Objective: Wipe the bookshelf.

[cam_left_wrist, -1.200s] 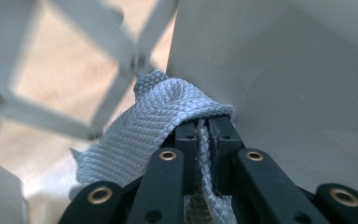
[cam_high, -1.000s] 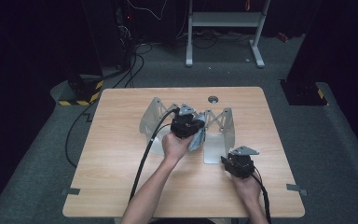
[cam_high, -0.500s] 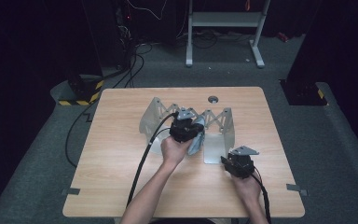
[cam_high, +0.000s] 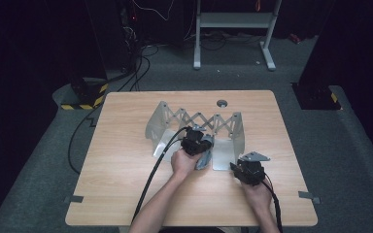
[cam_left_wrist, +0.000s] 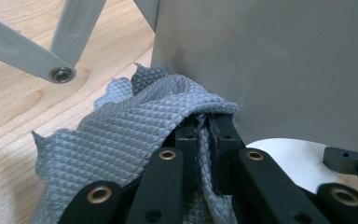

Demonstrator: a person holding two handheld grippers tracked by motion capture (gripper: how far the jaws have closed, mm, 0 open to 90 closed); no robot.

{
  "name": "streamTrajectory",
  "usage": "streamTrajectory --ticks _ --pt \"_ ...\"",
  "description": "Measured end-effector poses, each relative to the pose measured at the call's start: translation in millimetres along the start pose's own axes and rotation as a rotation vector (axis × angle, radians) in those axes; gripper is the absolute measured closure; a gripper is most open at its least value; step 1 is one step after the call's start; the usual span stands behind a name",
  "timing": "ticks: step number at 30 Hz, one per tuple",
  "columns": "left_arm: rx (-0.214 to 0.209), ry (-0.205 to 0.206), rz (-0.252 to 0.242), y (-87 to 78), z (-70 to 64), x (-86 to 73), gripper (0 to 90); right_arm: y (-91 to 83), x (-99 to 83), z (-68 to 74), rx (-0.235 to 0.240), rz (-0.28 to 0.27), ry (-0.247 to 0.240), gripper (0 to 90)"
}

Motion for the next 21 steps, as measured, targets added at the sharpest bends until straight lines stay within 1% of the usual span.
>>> streamTrajectory --ticks 2,4,5,7,8,11,13,15,17,19,21 --pt "-0.011 0.004 -0.023 -7.8 -3.8 6.2 84.0 0.0 0.0 -0.1 0.000 0.000 0.000 64.4" --pt "-0.031 0.011 -0.053 -19.3 -10.8 15.2 84.0 0.0 -0.1 0.0 -0.001 0.001 -0.003 64.3" --pt "-0.046 0.015 -0.075 -27.2 -16.7 21.9 84.0 0.0 -0.1 -0.1 -0.001 0.001 -0.003 64.3" --pt "-0.069 0.025 -0.100 -39.3 -26.0 31.2 83.9 0.0 -0.1 -0.1 -0.001 0.001 -0.003 64.3" --pt "-0.082 0.029 -0.123 -47.7 -32.8 37.4 83.9 0.0 -0.1 0.0 -0.001 0.001 -0.003 64.3" --pt "-0.102 0.058 -0.152 -63.7 -44.1 45.9 83.9 0.0 -0.1 0.1 -0.001 0.001 -0.002 64.3" --pt "-0.119 0.065 -0.168 -73.0 -50.1 49.5 83.9 0.0 -0.1 0.1 -0.002 0.001 -0.002 64.3" --pt "-0.120 0.074 -0.179 -76.9 -53.4 50.3 83.8 -0.1 -0.1 0.3 -0.001 0.001 -0.003 64.3" --pt "-0.109 0.098 -0.174 -77.5 -54.8 47.5 83.8 0.0 -0.1 0.2 -0.002 0.001 -0.002 64.3" --pt "-0.106 0.103 -0.167 -74.4 -55.3 43.2 83.9 0.0 -0.1 0.2 -0.002 0.001 -0.002 64.3" --pt "-0.092 0.097 -0.151 -67.4 -50.8 37.3 83.9 0.0 -0.1 0.1 -0.002 0.001 -0.003 64.3"
Point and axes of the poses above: each handheld gripper's, and its own axes: y roughly forward along the jaws, x roughly out of its top, z roughly to its left, the point moved 9 cm from there along y, roughly forward along the jaws, and after that the axes turned 7 degrees about z, right-handed, at the moved point
